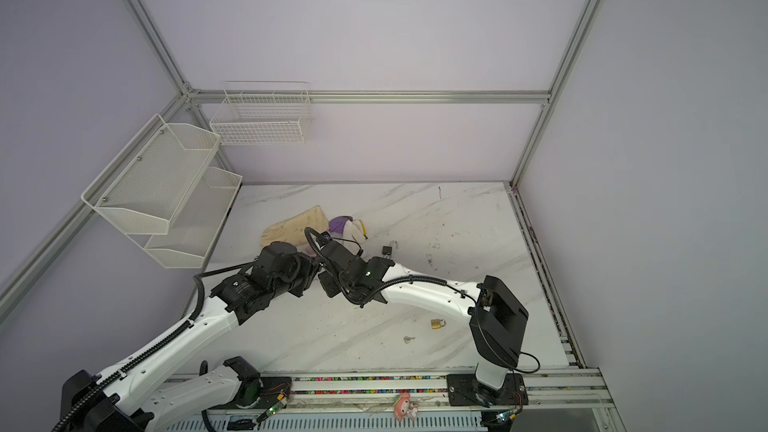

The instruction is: Unlock with the key

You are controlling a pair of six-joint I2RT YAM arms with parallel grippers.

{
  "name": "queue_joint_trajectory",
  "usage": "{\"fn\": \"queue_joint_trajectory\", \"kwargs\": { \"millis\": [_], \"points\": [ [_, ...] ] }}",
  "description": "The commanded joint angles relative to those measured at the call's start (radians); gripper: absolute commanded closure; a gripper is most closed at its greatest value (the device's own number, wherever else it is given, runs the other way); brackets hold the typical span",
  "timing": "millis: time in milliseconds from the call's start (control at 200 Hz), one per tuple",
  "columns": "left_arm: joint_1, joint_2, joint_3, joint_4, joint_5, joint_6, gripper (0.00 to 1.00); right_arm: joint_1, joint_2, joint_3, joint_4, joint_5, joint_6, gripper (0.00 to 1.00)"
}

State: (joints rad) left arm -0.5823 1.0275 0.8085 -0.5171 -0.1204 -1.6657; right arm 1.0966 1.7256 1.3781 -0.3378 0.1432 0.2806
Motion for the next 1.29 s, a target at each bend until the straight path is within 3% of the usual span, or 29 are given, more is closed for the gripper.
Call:
{"fn": "queue_joint_trajectory", "kwargs": {
  "millis": [0,80,170,230,440,610,685,1025,1290],
  "points": [
    [-0.084,-0.003,0.104,0.000,0.092,-0.031,1.00,-0.049,0.053,0.067,0.055,0.038,0.025,1.00],
    [-0.109,0.018,0.104,0.046,0.113,-0.070,1.00,-0.049,0.064,0.091,0.101,0.051,0.034,1.00],
    [-0.129,0.028,0.103,0.069,0.117,-0.115,1.00,-0.051,0.098,0.079,0.148,0.175,0.042,1.00],
    [-0.148,0.024,0.092,0.090,0.103,-0.157,1.00,-0.064,0.117,0.077,0.164,0.198,0.052,1.00],
    [-0.163,0.020,0.073,0.128,0.080,-0.174,1.00,-0.093,0.019,-0.026,0.495,-0.006,0.053,1.00],
    [-0.139,0.042,0.166,-0.127,0.005,-0.006,1.00,-0.100,-0.020,0.013,0.405,0.021,0.006,1.00],
    [-0.113,0.041,0.163,-0.191,-0.007,0.040,1.00,-0.125,-0.053,-0.029,0.401,-0.053,0.024,1.00],
    [-0.019,0.101,0.173,-0.301,-0.066,0.216,1.00,-0.133,-0.100,-0.027,0.266,-0.187,-0.015,1.00],
    [0.038,0.102,0.141,-0.298,-0.080,0.228,1.00,-0.137,-0.103,-0.009,0.193,-0.293,0.039,1.00]
  ]
}}
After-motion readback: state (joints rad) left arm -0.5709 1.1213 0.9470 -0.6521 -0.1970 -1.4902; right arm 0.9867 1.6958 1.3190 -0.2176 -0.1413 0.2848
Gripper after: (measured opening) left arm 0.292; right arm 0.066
